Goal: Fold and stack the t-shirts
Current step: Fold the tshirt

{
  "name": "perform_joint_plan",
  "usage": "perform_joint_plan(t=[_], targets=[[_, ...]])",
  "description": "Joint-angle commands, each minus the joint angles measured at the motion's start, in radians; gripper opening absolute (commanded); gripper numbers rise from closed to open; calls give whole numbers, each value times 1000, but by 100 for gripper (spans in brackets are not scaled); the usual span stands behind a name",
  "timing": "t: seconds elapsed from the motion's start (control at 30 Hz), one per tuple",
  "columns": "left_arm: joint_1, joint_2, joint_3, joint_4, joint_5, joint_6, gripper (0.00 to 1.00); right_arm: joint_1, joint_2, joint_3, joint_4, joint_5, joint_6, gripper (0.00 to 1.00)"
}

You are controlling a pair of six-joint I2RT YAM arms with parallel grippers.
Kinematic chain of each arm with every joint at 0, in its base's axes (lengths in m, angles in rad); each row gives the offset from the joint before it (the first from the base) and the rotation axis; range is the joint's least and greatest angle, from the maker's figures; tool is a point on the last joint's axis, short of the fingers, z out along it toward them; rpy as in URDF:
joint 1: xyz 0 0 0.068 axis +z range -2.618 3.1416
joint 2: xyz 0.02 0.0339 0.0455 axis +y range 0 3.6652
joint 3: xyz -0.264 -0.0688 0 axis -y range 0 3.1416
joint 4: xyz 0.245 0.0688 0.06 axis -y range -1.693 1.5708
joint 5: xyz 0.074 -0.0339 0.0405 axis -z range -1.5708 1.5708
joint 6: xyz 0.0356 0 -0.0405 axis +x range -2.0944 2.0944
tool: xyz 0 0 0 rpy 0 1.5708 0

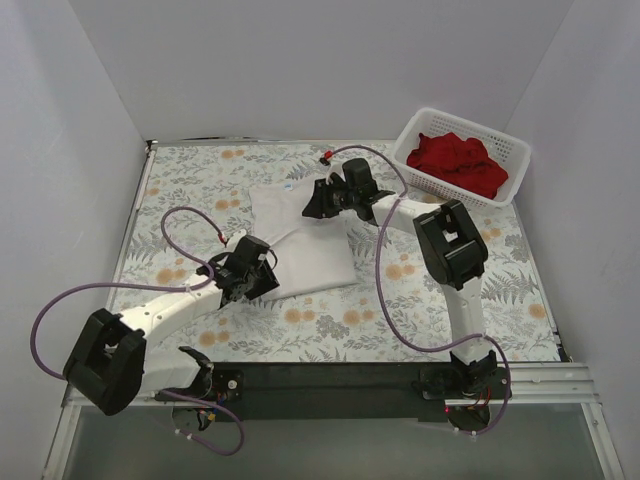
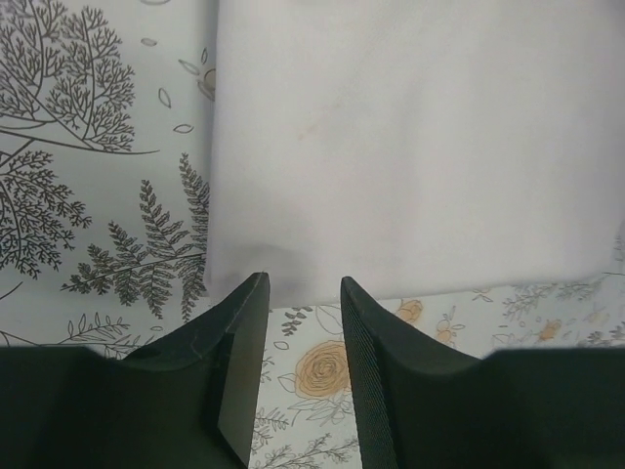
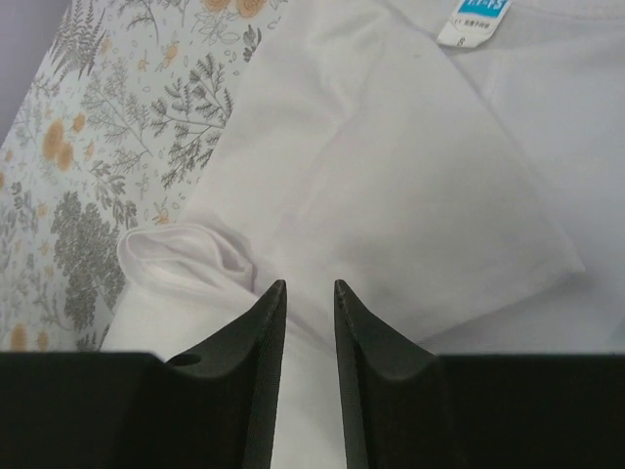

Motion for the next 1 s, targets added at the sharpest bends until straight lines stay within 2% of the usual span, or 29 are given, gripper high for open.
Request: perform_joint_plan(t=[0.0, 0.13, 0.4, 0.5, 0.77, 0.87, 0.97], targets=[[16, -75, 43, 46, -48, -5, 35, -15, -165, -88, 33, -93, 45, 33], [45, -8, 88, 95, -46, 27, 34, -35, -265, -211, 38, -115, 45, 33], [165, 209, 223, 133, -31, 103, 27, -60, -421, -413, 42, -144, 6, 33], [214, 269, 295, 141, -18, 124, 25, -73, -449, -444, 43, -145, 0, 33], [324, 547, 515, 152, 54, 173, 25, -109, -463, -484, 43, -159, 2, 33], [358, 591, 566, 140, 66, 169, 25, -116, -463, -481, 44, -168, 9, 33], [384, 571, 572, 123, 72, 153, 27, -135, -458, -473, 44, -179, 34, 33]])
